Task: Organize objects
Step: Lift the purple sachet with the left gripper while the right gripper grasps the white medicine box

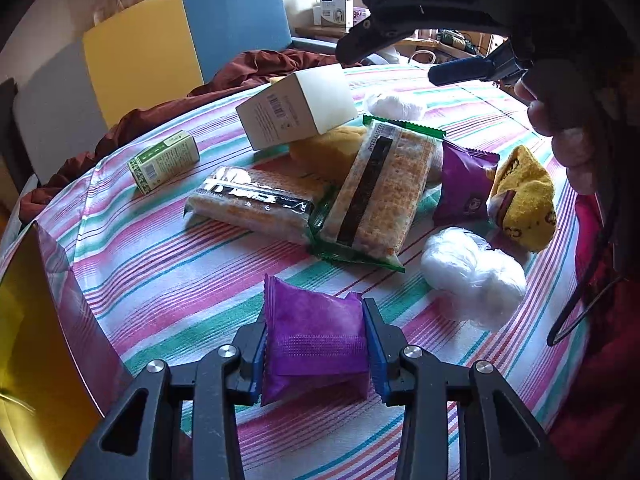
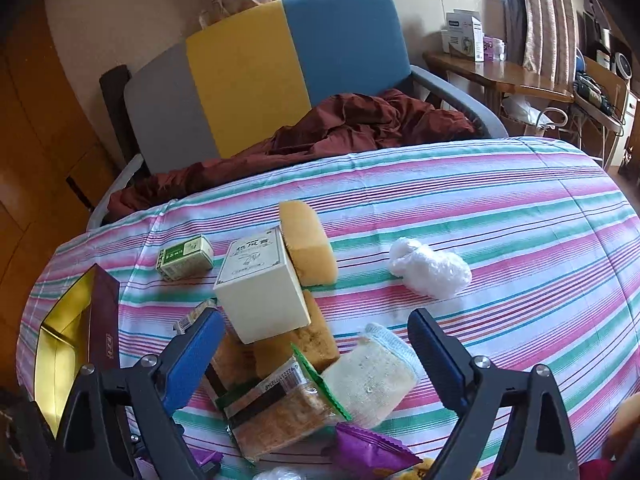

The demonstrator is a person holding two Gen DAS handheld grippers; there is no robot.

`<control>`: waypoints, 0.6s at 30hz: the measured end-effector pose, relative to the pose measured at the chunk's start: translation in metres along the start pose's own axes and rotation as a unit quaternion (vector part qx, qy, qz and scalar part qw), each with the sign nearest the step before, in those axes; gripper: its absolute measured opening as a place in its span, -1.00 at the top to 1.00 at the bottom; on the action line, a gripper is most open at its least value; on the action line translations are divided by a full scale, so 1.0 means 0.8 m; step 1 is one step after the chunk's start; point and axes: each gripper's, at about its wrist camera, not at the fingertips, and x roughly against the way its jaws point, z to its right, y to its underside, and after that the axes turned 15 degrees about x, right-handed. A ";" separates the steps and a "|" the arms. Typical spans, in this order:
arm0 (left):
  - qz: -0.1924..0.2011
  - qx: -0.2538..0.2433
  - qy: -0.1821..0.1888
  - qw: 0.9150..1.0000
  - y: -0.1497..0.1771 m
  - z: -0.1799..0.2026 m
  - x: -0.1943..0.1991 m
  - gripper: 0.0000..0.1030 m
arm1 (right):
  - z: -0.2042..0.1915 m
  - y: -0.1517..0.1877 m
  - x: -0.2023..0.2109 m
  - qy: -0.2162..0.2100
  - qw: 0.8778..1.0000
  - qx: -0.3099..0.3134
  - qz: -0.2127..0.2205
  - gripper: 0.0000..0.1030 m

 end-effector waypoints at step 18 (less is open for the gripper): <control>0.008 0.009 0.014 1.000 -0.005 -0.015 -0.014 0.20 | -0.083 -0.077 -0.134 0.010 0.940 0.249 -0.235 0.00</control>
